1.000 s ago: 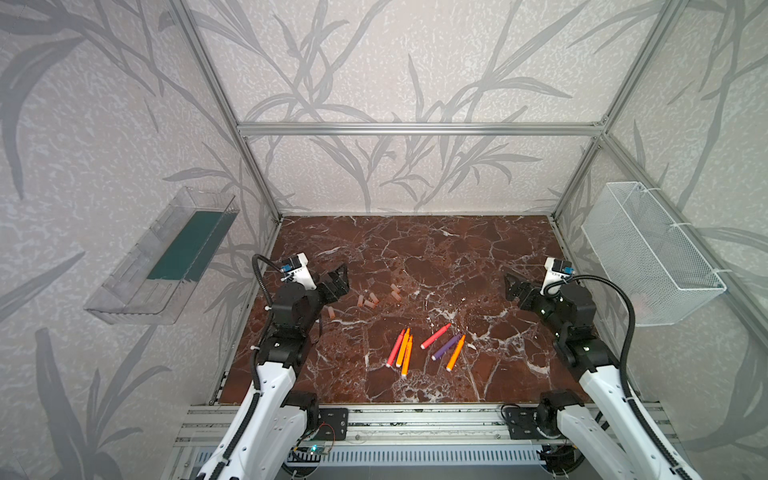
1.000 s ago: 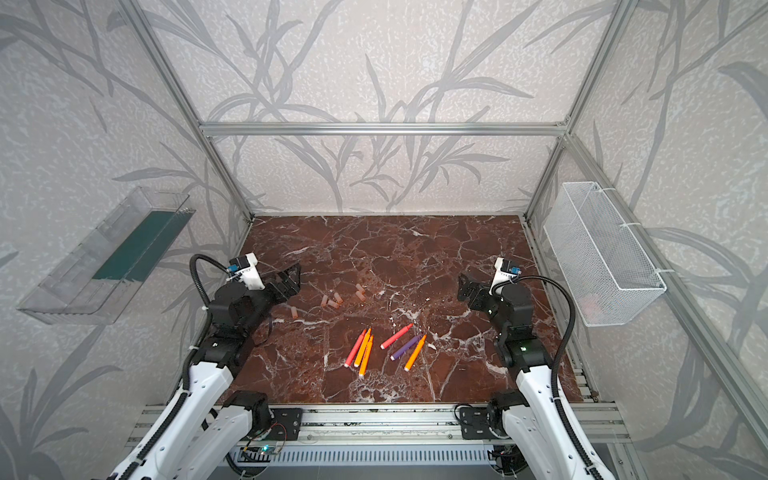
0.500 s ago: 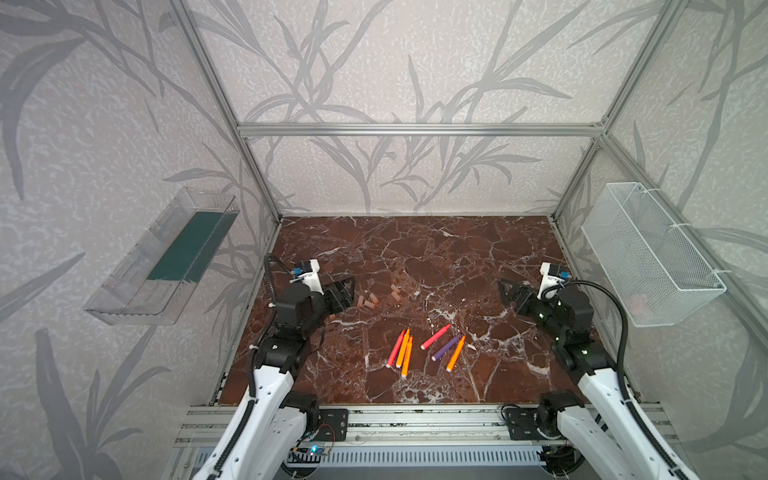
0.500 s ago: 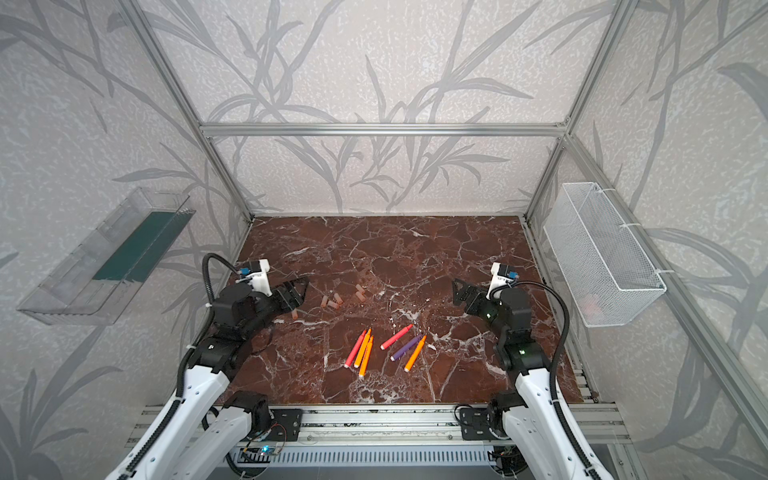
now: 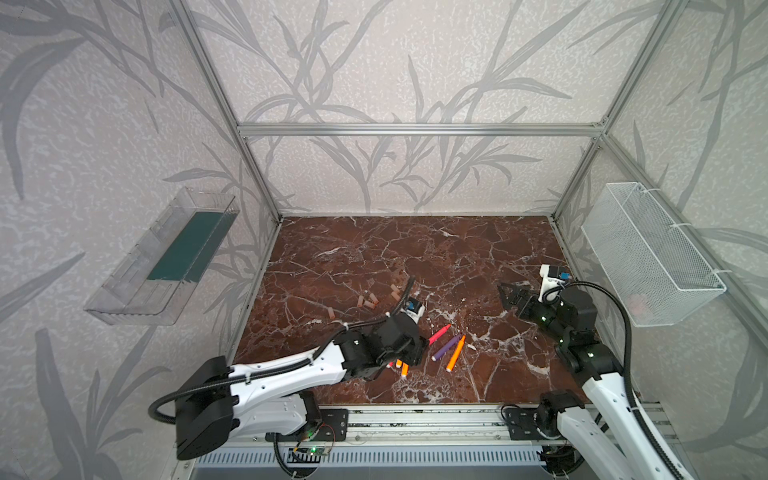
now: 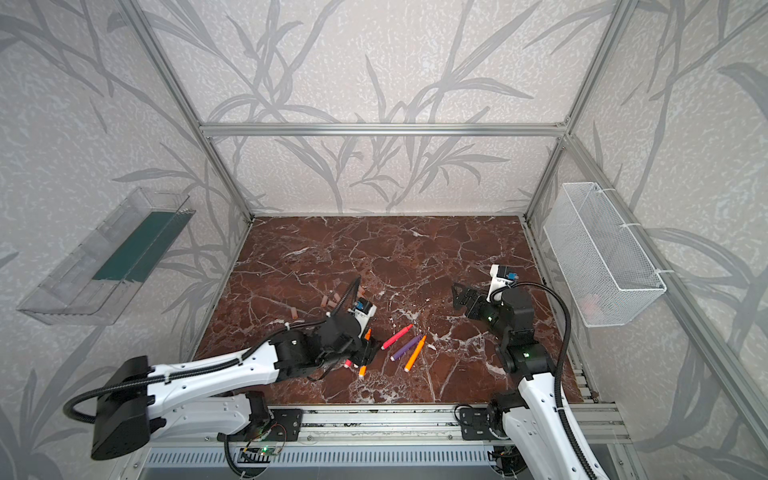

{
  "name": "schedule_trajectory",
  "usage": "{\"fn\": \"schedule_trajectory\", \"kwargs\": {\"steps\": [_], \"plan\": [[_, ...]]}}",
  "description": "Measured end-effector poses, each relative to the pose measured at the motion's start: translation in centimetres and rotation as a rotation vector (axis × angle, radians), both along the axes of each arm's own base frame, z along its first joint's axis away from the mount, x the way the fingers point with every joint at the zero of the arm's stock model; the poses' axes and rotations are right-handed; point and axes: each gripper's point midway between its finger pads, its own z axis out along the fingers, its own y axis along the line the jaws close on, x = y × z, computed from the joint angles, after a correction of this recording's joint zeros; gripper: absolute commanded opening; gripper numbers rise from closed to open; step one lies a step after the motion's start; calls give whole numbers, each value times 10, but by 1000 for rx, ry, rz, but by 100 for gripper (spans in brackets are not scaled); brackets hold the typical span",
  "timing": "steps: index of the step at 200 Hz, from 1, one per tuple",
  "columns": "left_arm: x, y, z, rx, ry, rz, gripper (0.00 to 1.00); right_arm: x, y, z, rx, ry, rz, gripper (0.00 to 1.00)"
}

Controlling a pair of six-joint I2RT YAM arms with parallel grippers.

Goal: Insert the pens into the pen caps
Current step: 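Lower the left gripper over the pink marker while the right arm rises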

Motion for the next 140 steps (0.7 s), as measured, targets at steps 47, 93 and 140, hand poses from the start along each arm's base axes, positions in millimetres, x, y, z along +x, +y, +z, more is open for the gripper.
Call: {"fn": "schedule_trajectory", "kwargs": {"steps": [47, 93, 140], "plan": [[26, -19, -27, 147, -16, 46, 56, -3, 0, -14, -8, 42, 4, 99], [36, -22, -57, 254, -4, 48, 54, -4, 0, -17, -17, 50, 9, 99], [39, -28, -73, 310, 28, 23, 52, -2, 1, -25, -24, 78, 11, 99]]}}
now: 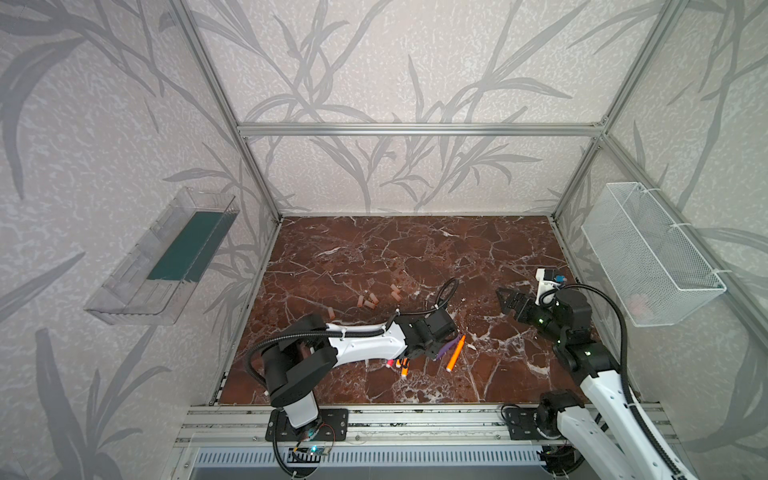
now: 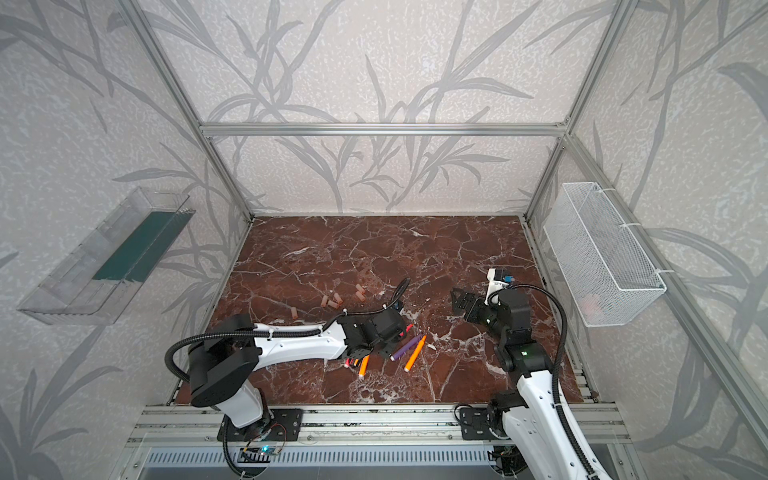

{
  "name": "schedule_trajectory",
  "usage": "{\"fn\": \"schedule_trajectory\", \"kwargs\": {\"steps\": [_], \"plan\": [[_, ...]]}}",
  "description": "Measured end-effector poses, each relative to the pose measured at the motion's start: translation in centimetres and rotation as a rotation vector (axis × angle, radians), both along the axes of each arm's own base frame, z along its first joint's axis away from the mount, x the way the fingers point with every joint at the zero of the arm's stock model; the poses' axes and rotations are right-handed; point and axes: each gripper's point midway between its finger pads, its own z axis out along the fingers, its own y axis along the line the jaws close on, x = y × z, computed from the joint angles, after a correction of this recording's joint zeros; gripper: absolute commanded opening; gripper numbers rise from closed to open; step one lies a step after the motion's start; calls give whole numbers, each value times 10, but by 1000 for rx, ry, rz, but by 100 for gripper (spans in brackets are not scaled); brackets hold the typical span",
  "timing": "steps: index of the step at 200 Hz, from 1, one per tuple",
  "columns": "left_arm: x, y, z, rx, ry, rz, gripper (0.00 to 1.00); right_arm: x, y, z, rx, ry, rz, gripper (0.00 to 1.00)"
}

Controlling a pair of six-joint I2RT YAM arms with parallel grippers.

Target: Insert the pens into the pen caps

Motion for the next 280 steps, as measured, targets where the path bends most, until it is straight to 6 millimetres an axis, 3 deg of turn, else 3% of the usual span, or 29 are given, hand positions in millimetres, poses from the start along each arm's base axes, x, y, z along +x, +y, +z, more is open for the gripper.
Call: {"fn": "schedule_trajectory", "kwargs": {"steps": [58, 125, 169, 203, 246, 280], "plan": [[-1, 3, -24, 75, 44, -7, 46, 0, 0, -2, -2, 5, 1, 99], [-1, 6, -26, 87, 51, -4, 43, -2, 0, 0, -1, 3, 2, 99], [1, 5, -27, 91, 54, -8, 30, -5, 1, 3, 1, -8, 7, 99], [2, 3, -27, 80, 62, -17, 12, -6, 1, 4, 12, -5, 0, 99], [16, 6, -26, 35, 83, 12, 10, -6, 3, 0, 33, 55, -16, 99], [22, 9, -25, 9, 83, 28, 6, -11, 23, -2, 44, 69, 45, 99]]}}
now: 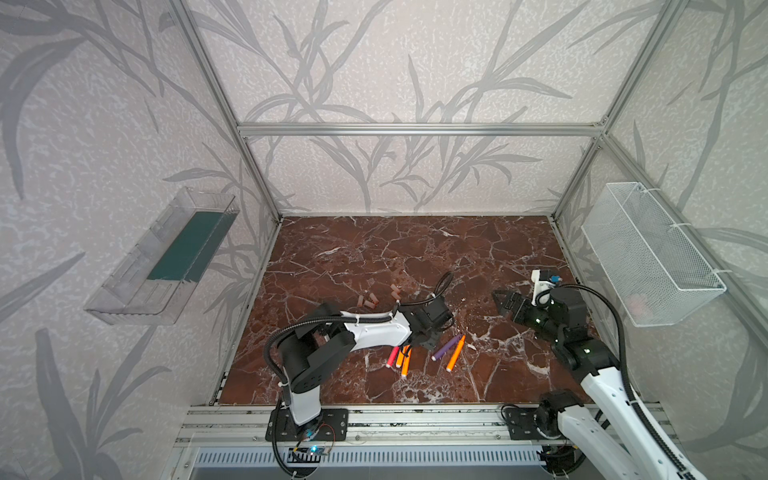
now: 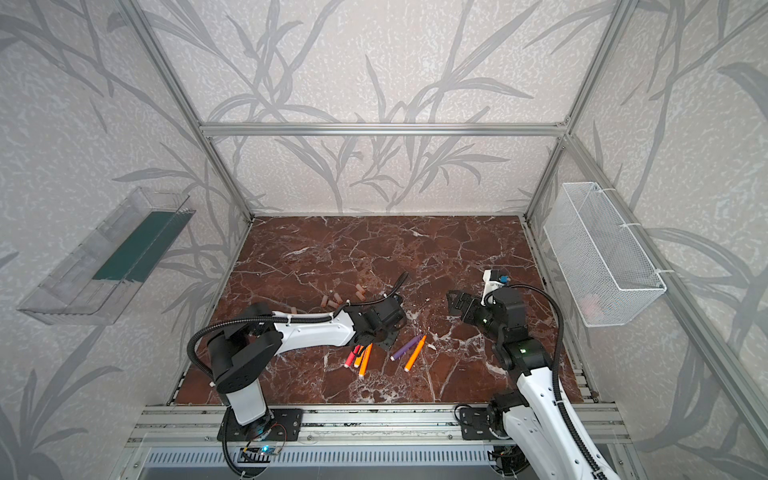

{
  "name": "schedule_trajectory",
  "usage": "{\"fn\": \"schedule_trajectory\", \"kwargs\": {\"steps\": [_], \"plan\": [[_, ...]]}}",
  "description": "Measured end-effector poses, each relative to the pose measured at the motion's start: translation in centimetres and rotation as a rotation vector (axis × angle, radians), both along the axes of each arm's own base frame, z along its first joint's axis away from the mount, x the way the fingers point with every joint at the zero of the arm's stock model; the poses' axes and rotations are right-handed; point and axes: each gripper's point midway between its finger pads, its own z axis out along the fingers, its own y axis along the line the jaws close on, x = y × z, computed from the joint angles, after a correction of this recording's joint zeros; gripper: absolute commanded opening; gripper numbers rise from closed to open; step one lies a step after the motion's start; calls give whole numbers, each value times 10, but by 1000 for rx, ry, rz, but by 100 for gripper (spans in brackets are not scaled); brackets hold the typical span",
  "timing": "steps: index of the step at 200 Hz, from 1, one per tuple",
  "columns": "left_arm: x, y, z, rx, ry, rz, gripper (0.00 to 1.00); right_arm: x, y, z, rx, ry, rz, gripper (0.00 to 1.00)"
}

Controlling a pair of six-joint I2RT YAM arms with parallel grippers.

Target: Insert the pens into the pen caps

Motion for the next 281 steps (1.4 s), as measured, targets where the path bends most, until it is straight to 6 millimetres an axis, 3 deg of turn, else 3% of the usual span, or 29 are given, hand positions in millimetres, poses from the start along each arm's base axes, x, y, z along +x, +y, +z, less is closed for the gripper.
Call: {"fn": "schedule_trajectory", "kwargs": {"steps": [32, 69, 92, 117, 148, 211, 233, 266, 281], "plan": [[-1, 11, 14, -37, -15, 14, 2, -9, 31, 7, 25, -22, 81, 99], [0, 3, 72, -216, -101, -11, 0, -19, 64, 13, 108, -58, 139, 99], [-7, -2, 93, -314, -128, -46, 0, -24, 78, 5, 160, -55, 150, 99], [-16, 3, 93, -360, -132, -67, 0, -29, 92, -8, 184, -27, 164, 99], [-26, 6, 89, -380, -112, -87, 0, -29, 107, -4, 217, -40, 182, 99], [-32, -5, 109, -469, -117, -132, 0, -27, 137, -16, 214, -8, 219, 100], [-35, -5, 111, -485, -116, -142, 0, -22, 145, -19, 214, 0, 219, 89], [-39, -5, 113, -502, -108, -158, 0, -11, 157, -24, 211, 19, 211, 56], [-40, -5, 116, -510, -110, -162, 0, -8, 161, -26, 212, 29, 208, 49]]}}
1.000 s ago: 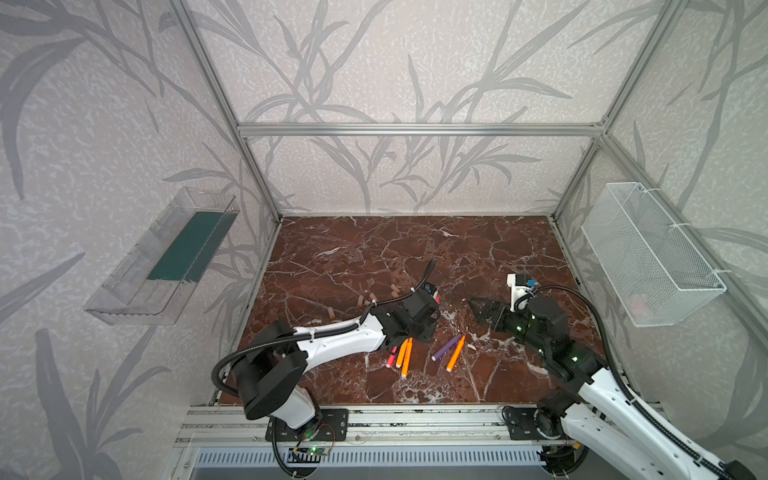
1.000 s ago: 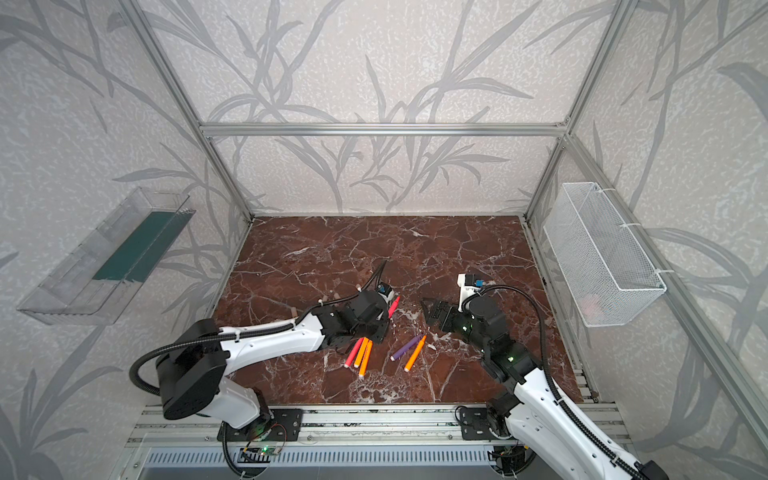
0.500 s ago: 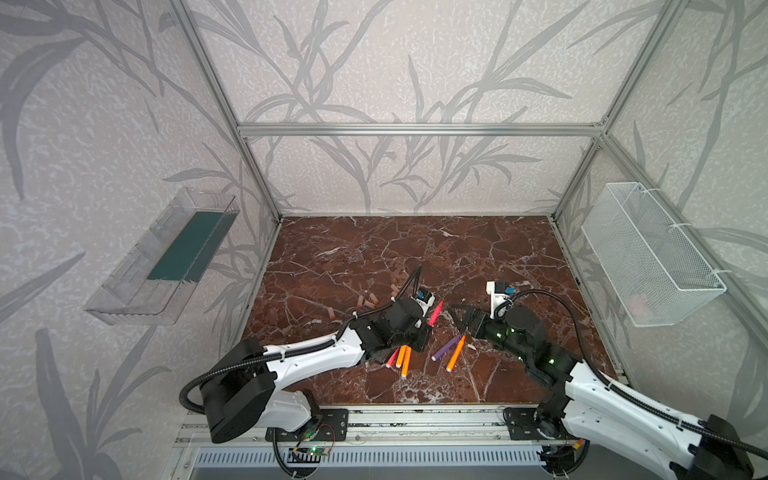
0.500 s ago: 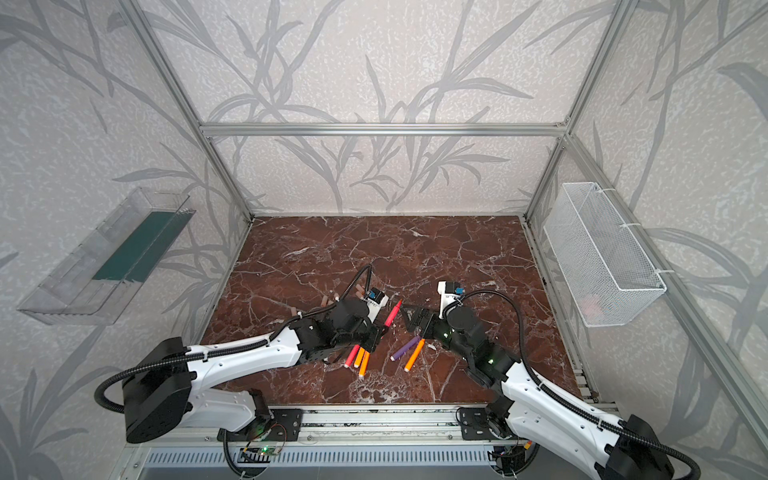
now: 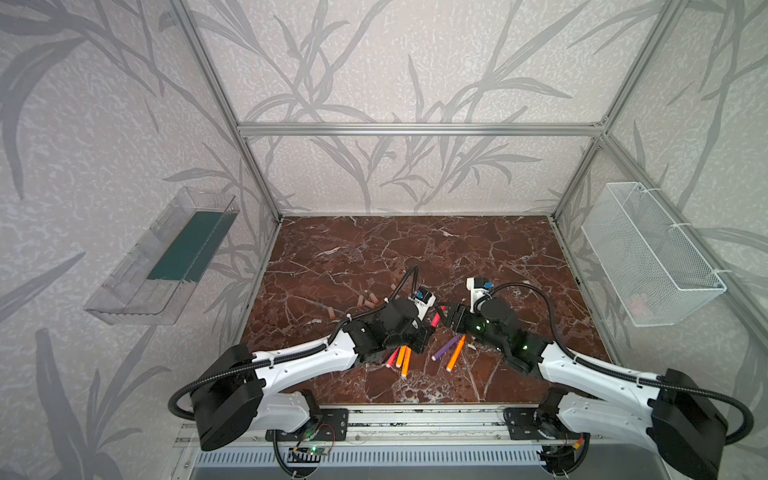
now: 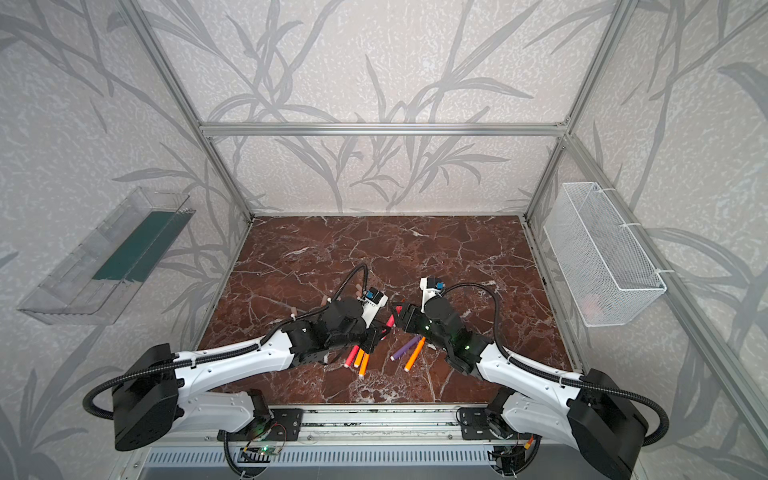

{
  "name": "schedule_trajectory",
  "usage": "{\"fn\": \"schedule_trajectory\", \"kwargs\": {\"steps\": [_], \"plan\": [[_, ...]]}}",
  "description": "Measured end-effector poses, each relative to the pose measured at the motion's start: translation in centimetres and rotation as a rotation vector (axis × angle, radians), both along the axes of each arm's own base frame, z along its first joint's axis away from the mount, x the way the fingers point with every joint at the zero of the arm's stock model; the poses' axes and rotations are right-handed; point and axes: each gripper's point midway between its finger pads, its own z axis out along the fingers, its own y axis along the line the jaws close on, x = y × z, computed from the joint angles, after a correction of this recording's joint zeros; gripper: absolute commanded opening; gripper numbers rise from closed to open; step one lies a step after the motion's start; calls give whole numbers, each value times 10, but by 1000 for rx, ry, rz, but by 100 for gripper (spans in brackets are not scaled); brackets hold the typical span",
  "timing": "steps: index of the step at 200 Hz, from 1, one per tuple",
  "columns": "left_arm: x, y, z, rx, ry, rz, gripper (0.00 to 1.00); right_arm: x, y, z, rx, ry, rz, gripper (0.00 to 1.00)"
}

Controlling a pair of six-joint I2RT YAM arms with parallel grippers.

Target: Insert the pens into the pen caps

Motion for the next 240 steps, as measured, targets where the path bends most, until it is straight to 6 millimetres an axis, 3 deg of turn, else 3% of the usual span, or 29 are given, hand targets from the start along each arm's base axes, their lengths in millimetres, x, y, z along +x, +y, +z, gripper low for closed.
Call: {"fn": "schedule_trajectory", "kwargs": {"steps": [70, 95, 123, 157, 240], "plan": [[-2, 1, 0, -8, -2, -6, 0, 5, 18, -1, 31, 25, 14, 9], [-2, 1, 1, -13, -6, -6, 11, 3, 19, 0, 36, 26, 6, 1], [-2, 1, 0, -17, -8, -7, 27, 2, 19, 0, 46, 27, -9, 0], [-2, 0, 1, -27, -18, -10, 38, -4, 20, -1, 72, 34, -11, 0], [1, -4, 6, -60, -45, -12, 39, -9, 27, 8, 141, 17, -13, 0]]}}
